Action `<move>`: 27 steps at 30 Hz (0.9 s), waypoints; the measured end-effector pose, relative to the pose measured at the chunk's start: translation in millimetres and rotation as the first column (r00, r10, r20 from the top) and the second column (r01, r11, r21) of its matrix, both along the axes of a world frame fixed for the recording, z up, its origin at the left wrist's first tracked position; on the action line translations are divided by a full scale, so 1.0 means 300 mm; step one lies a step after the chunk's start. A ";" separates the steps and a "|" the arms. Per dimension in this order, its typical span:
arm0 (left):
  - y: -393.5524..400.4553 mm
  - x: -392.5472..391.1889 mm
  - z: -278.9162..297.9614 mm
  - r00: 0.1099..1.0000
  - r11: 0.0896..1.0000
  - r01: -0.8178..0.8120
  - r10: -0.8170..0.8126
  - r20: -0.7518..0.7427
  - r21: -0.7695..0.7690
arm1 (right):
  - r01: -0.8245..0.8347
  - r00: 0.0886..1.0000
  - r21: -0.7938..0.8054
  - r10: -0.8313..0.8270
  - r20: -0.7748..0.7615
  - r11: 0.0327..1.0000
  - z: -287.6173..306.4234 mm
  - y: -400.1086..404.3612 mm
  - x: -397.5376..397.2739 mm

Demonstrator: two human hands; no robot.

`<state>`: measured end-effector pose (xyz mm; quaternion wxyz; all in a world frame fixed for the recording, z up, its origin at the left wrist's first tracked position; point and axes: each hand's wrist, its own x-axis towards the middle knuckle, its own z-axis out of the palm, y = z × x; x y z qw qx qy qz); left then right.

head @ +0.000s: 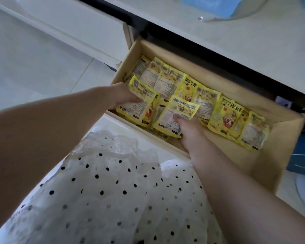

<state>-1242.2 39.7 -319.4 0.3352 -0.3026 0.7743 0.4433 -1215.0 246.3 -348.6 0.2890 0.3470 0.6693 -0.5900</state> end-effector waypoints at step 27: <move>0.053 0.008 -0.016 0.602 0.181 0.647 -0.717 0.350 -0.741 | -0.473 0.881 0.360 0.440 0.175 0.804 -0.001 0.197 0.016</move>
